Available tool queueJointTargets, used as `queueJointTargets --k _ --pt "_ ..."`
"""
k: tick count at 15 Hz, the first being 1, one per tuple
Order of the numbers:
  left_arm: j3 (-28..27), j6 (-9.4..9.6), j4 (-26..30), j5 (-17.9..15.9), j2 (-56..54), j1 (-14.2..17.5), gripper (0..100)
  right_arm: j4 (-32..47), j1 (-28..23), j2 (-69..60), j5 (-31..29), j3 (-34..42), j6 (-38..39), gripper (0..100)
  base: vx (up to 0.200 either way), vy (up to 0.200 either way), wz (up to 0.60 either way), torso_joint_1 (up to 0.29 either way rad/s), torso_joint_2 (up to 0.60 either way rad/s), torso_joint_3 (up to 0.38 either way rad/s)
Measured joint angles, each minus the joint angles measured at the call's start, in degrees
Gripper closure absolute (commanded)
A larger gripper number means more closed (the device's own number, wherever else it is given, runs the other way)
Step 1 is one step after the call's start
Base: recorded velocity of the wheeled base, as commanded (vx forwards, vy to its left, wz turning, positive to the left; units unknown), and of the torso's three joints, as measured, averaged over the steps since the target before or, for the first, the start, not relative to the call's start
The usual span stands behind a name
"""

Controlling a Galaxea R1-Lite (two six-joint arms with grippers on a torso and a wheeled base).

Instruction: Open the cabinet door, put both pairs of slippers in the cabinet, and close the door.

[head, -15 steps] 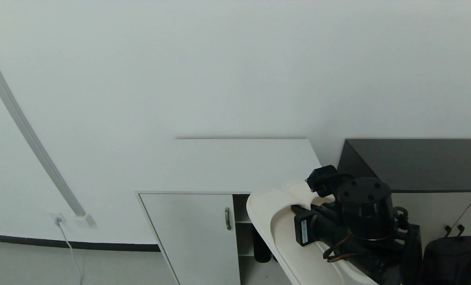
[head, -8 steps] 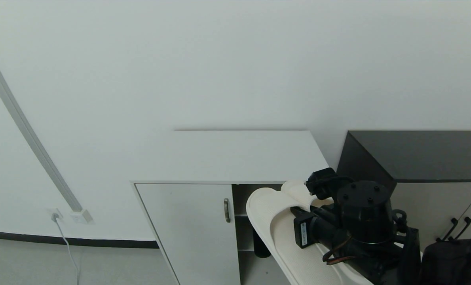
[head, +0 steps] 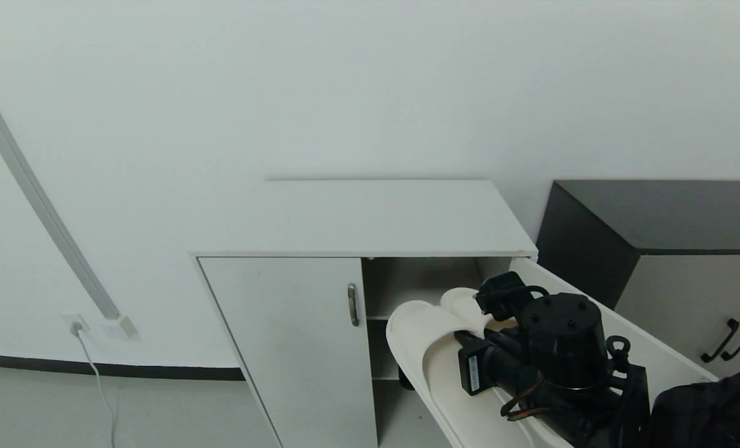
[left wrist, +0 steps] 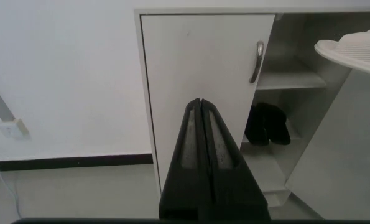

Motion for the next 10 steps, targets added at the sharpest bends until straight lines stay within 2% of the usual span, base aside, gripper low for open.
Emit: queueJointTargets --k 10 --pt "0.0 -0.02 0.0 0.0 0.0 0.0 100 0.0 0.3 0.3 0.0 0.3 0.0 100 0.0 0.0 0.0 -0.178 0.5 0.322"
